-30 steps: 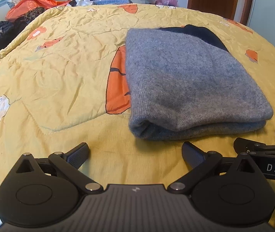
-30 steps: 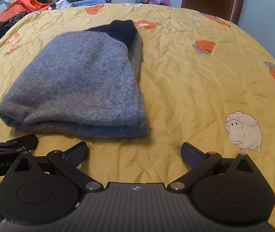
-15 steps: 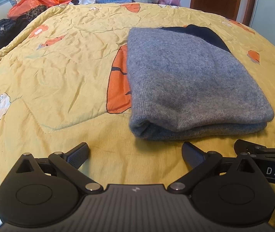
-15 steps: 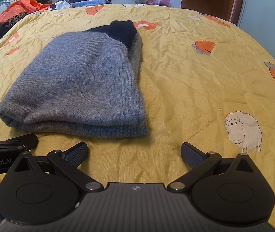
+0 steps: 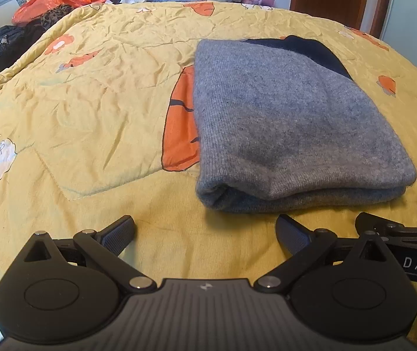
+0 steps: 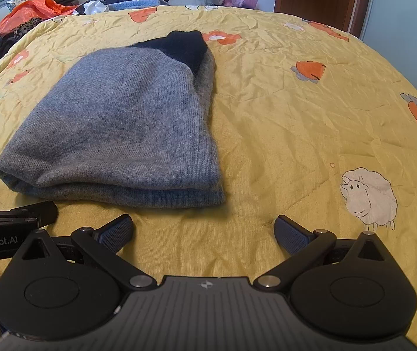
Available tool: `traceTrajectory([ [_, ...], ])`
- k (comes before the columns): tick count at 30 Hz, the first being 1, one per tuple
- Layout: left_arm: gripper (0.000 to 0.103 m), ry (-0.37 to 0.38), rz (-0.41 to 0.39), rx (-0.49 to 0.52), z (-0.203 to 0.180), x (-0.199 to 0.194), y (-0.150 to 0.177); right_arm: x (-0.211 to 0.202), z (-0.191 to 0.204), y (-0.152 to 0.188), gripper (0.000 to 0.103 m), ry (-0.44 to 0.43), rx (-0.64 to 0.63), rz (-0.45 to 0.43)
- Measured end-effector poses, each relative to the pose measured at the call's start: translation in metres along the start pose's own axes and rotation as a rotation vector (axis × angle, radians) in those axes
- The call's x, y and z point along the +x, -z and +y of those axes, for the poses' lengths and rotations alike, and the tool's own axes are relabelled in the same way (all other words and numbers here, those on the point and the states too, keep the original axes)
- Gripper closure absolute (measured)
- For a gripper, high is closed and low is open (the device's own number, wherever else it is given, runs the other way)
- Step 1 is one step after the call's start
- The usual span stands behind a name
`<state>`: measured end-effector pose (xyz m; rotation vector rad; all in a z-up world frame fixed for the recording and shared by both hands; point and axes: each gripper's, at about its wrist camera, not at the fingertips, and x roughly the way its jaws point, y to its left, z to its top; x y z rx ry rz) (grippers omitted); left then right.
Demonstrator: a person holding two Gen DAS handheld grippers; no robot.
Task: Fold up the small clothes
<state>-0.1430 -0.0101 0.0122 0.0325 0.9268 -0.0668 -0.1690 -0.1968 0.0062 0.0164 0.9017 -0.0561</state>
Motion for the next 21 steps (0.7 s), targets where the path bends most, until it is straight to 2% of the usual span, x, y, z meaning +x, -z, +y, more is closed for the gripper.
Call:
traceTrajectory([
  [15,0.000,-0.005,-0.039,0.002,-0.0006,-0.0016,0.0053,0.0000,-0.0002,0.0003,0.000,0.000,0.000,0.004],
  [21,0.000,-0.001,-0.017,0.004,-0.0001,-0.0011,0.0020,0.0001,-0.0002,0.0003,0.000,-0.001,0.000,0.004],
])
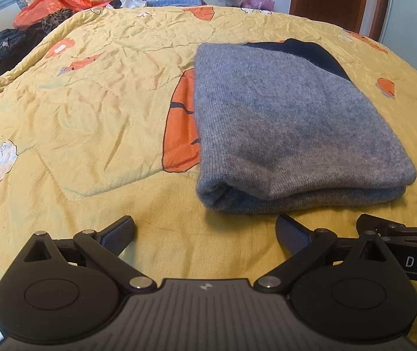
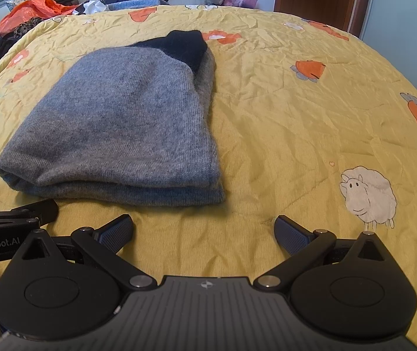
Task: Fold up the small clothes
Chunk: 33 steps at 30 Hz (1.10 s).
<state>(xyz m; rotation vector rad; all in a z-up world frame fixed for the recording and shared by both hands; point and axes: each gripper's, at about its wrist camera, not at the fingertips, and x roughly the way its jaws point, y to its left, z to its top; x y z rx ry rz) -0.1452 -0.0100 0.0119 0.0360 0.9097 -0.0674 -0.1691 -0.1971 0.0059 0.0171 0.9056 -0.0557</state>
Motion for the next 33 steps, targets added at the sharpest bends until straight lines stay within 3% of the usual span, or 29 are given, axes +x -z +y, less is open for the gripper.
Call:
traceTrajectory([
  [33,0.000,-0.001,0.009,0.001,-0.0009,0.0014,-0.0014,0.0003,-0.0004,-0.0001,0.000,-0.001,-0.001,0.003],
])
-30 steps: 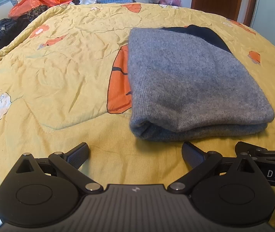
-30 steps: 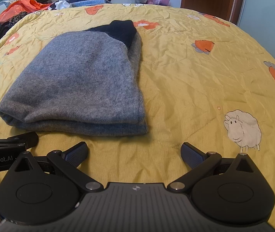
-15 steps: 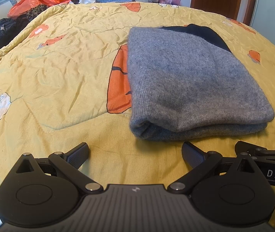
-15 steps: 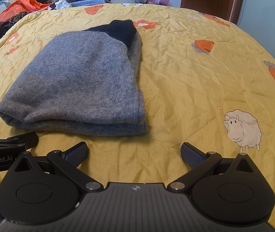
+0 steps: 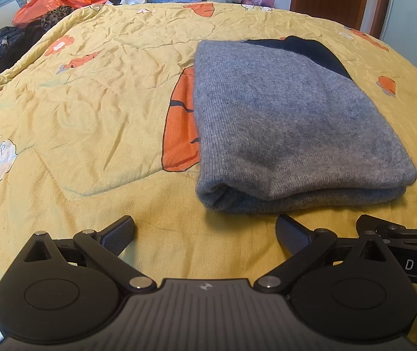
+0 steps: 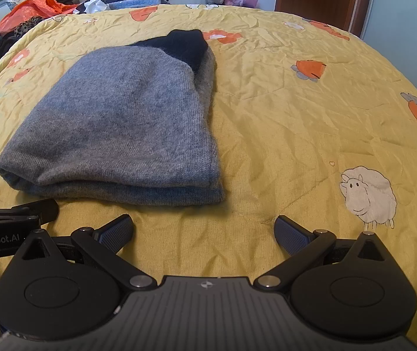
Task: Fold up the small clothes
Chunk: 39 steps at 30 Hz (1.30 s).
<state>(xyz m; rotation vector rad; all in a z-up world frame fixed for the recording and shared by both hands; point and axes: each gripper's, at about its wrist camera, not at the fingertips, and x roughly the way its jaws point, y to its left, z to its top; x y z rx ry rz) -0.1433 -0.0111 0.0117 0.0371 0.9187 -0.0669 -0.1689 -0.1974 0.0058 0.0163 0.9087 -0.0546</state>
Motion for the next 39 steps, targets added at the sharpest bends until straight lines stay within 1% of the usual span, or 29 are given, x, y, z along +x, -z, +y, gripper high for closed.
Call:
traceTrajectory([
  [21,0.000,-0.004,-0.007,-0.004,-0.0002,-0.0006,0.0016,0.0001,-0.0006,0.0004,0.000,-0.005,-0.007,0.000],
  [39,0.000,-0.004,0.006,-0.005,-0.0002,-0.0009,-0.0008,0.0000,-0.0009,-0.0008,0.000,-0.006,-0.007,0.008],
])
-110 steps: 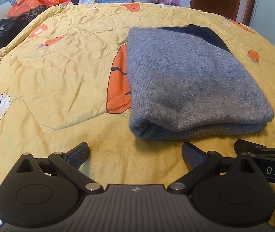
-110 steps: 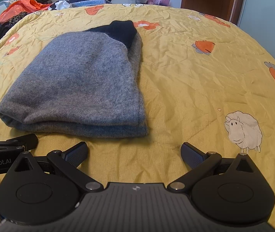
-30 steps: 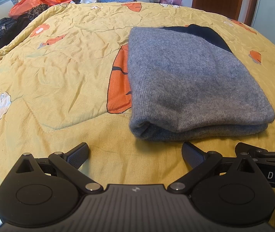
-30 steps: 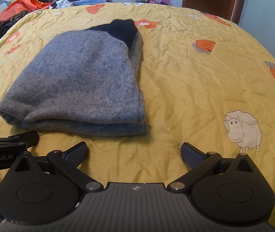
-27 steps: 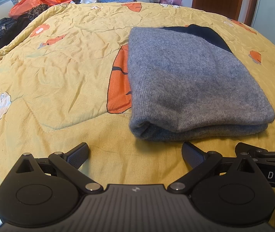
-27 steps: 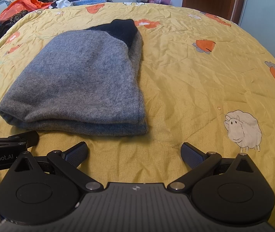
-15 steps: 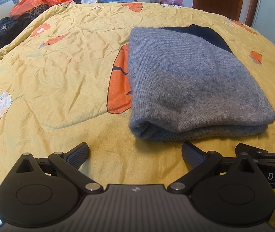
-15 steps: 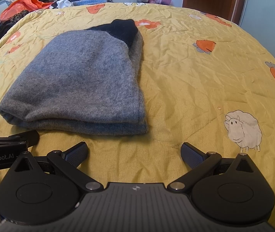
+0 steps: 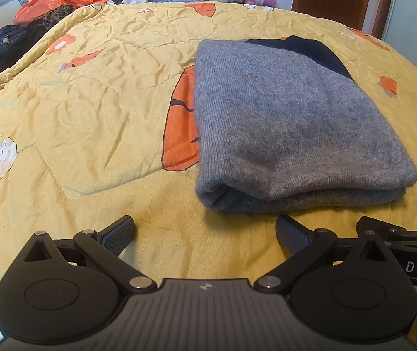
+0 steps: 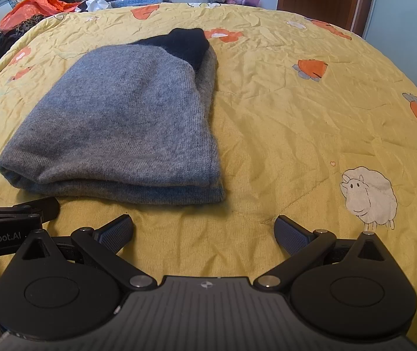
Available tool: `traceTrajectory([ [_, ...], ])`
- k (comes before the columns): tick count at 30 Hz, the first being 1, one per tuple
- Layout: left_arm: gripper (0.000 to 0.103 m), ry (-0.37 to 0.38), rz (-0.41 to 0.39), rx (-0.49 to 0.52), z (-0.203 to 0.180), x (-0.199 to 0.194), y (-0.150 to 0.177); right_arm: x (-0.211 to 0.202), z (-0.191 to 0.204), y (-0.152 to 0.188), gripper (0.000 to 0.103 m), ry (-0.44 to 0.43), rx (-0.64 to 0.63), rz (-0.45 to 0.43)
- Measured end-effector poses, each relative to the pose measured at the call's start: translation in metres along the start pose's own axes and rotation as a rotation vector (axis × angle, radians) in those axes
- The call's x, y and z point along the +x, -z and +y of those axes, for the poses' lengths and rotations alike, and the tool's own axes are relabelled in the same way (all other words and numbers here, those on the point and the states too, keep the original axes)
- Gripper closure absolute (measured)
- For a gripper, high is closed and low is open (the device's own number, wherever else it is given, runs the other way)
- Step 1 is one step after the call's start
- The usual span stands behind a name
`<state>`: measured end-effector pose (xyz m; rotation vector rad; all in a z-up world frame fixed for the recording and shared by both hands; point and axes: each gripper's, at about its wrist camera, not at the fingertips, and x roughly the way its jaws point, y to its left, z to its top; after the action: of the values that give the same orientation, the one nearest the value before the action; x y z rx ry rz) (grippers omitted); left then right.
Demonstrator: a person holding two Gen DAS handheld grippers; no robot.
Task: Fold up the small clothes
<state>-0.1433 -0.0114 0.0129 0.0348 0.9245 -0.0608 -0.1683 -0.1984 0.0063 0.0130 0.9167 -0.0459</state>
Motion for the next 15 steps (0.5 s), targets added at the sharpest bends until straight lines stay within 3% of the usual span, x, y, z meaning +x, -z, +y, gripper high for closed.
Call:
traceTrajectory([
  [15,0.000,-0.002,0.010,-0.003,-0.0001,0.0004,-0.0012,-0.0005,0.0005,0.0000,0.000,0.001,0.000,0.002],
])
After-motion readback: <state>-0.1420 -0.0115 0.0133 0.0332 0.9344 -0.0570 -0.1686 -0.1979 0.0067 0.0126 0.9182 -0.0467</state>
